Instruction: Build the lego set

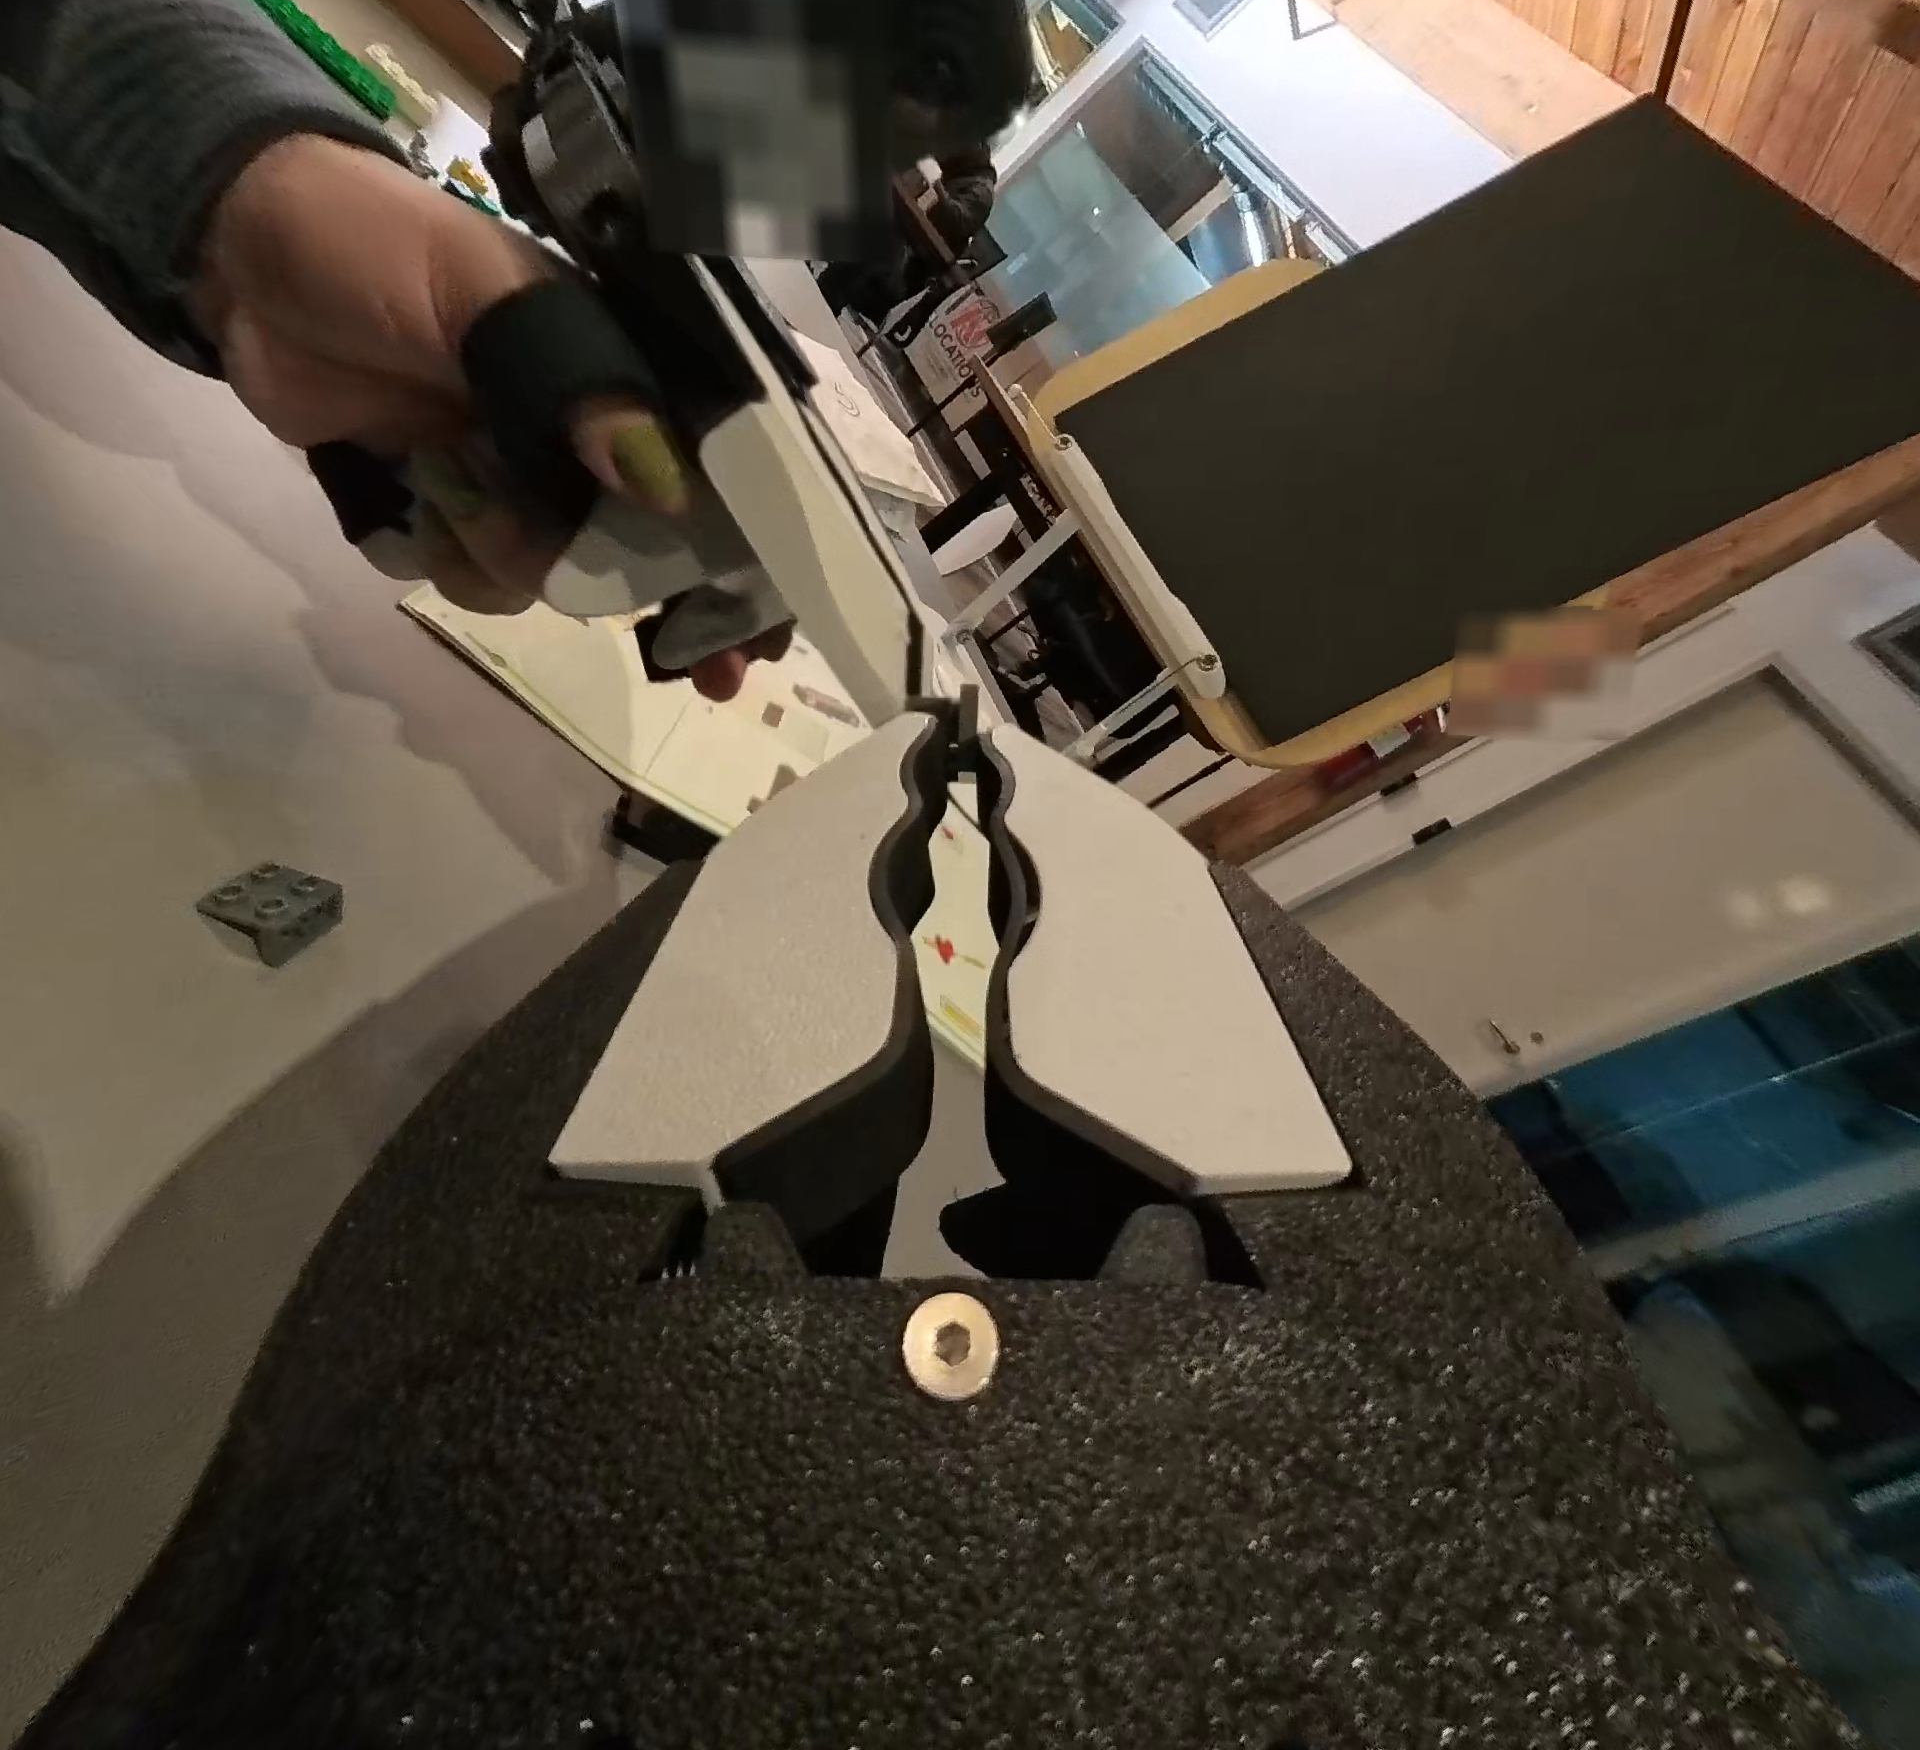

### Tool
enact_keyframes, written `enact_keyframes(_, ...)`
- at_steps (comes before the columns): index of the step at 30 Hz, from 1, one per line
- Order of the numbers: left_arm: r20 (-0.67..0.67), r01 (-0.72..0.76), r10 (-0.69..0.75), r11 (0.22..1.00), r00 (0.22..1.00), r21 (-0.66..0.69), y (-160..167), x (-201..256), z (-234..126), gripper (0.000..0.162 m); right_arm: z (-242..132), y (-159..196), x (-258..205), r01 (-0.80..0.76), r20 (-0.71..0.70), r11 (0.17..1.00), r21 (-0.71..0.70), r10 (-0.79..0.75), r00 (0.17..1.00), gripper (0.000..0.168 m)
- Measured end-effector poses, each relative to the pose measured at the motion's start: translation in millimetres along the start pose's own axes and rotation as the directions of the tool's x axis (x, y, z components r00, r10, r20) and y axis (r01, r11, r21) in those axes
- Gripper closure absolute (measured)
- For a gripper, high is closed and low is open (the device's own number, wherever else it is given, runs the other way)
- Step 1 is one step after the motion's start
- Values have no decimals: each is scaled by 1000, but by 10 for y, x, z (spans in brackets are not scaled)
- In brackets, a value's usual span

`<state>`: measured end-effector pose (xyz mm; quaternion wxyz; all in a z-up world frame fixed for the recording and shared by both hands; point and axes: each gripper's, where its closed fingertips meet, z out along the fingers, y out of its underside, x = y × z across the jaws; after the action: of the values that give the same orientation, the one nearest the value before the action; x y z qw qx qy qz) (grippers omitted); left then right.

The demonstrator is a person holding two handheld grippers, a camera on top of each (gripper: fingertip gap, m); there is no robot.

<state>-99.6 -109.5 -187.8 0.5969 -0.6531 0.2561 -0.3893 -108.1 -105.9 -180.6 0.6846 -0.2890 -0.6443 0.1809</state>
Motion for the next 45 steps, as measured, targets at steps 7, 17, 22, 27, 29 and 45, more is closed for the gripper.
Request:
enact_keyframes(7, -4, -170, 170, 985, 986, -23, 2, 6, -52, 159, -47, -30, -40, -58, 66, 998, 9, 58, 996, 156)
enact_keyframes(17, -323, -655, 600, 750, 732, -91, 416, 400, -177, 160, -417, -81, -556, -660, 658, 689, -298, 650, 381, 149)
enact_keyframes(22, -380, -705, 620, 696, 687, -138, 565, 448, -162, 160, -405, -89, -770, -589, 689, 727, -353, 628, 362, 151)
enact_keyframes(27, -391, -746, 650, 642, 652, -177, 647, 442, -138, 160, -407, -36, -872, -521, 685, 758, -392, 618, 385, 155)
enact_keyframes(29, -387, -750, 653, 632, 651, -194, 667, 422, -129, 160, -408, -12, -882, -509, 684, 766, -393, 614, 395, 157)
enact_keyframes(45, -396, -750, 646, 626, 653, -214, 710, 410, -123, 160, -394, -19, -899, -466, 688, 810, -356, 565, 456, 158)
